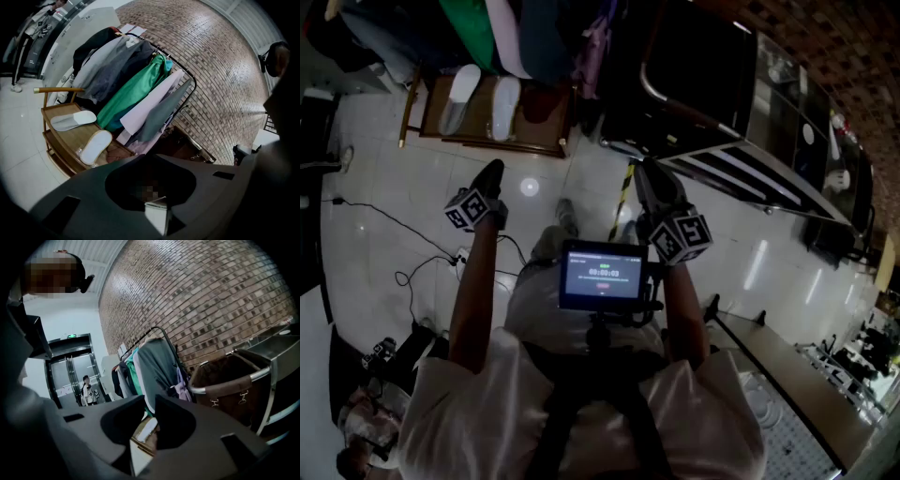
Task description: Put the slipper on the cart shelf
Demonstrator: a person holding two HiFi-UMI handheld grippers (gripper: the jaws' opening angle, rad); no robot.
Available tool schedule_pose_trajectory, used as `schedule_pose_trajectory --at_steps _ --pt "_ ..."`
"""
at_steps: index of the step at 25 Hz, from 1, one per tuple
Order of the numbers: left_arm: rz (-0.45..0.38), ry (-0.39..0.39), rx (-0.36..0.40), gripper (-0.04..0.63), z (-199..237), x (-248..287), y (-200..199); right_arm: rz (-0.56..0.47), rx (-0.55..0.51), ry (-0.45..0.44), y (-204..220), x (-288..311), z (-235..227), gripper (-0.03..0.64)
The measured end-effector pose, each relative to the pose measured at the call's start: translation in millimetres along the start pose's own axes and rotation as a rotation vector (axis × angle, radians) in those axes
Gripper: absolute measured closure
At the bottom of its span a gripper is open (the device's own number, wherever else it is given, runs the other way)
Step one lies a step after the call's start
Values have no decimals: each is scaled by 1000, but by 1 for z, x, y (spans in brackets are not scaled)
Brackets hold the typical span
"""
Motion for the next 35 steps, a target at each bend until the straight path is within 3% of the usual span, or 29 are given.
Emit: schedule_pose_trajectory --at_steps 10,24,30,35 --pt "49 -64 -37 558 70 29 -3 41 -49 6 3 33 15 535" --pt "138 -126 -31 548 132 67 -3 115 -71 -40 25 84 43 534" --pt "202 -170 25 531 167 84 -1 169 -89 -53 41 99 42 535" --pt "272 -244 93 522 204 98 8 211 -44 -39 38 116 48 535"
Point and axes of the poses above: the fingertips, and each gripper's own axes: x forward along the fingers, z to its left, y out of its underside, the point moved 1 cm from there along -x, backward along the fingers, and after that the axes turned 6 degrees about -z, right-handed, at the moved point
